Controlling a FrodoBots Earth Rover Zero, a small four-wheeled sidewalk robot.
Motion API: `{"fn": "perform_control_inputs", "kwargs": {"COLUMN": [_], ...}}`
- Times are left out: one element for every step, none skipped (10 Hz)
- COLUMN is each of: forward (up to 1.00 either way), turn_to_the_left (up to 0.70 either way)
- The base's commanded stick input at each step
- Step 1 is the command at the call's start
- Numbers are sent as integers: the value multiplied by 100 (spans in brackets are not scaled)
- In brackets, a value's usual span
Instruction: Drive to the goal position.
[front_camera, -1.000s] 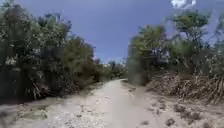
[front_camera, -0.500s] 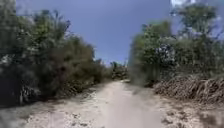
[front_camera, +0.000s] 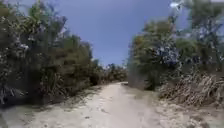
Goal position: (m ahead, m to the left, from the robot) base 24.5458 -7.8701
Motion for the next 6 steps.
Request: {"fn": "perform_control_inputs", "kwargs": {"forward": [85,85,85,85,85,85], "turn_to_the_left": [0,0,0,0,0,0]}}
